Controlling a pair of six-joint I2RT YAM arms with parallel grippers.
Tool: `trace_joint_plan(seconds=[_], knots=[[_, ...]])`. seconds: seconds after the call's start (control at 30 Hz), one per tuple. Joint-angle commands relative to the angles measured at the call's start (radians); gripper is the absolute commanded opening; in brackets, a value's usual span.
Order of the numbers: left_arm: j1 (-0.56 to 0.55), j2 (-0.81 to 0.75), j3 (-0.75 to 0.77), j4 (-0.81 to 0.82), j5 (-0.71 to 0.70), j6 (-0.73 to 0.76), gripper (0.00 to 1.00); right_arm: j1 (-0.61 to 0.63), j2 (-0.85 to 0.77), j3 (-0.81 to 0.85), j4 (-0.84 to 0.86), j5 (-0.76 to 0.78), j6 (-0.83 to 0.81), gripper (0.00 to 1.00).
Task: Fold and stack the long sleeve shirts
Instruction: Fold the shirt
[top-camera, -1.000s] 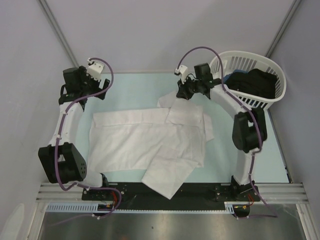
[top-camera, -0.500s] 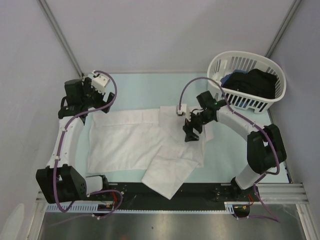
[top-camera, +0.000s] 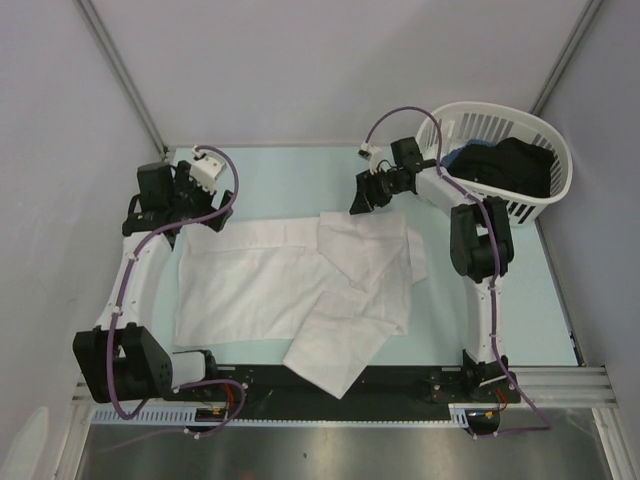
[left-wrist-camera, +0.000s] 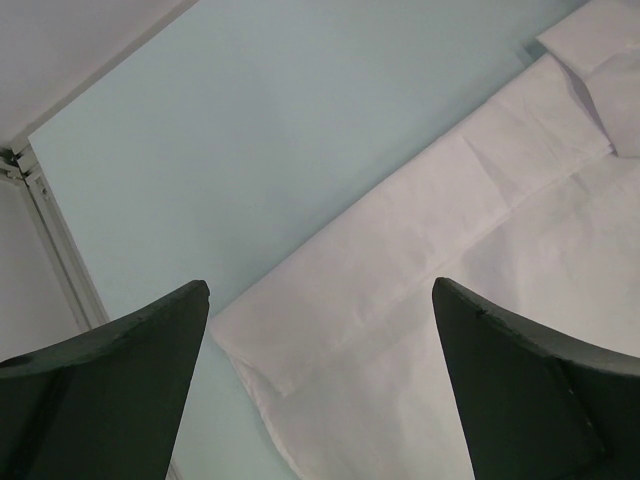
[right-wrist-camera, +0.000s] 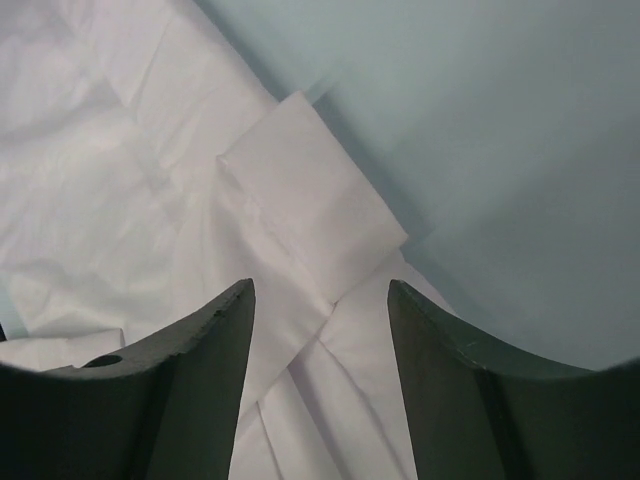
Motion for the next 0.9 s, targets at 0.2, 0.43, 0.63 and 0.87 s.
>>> trace_joint_plan(seconds=[0.2,0.43,0.63,0.87], knots=[[-0.009,0.033,0.030,0.036,-0.035,-0.044,1.00,0.015,0.134,0.074,0.016,0.025,0.164,0.57],[-0.009,0.061,0.041,0.036,-0.045,-0.039,0.99,0.035,0.151,0.063,0.065,0.008,0.205,0.47],[-0.009,0.055,0.042,0.048,-0.035,-0.039,1.00,0.029,0.133,0.063,0.094,-0.027,0.229,0.15],[-0.024,0.128,0.234,-0.152,0.221,-0.032,0.99,-0.011,-0.087,-0.045,0.170,-0.124,0.274,0.00]])
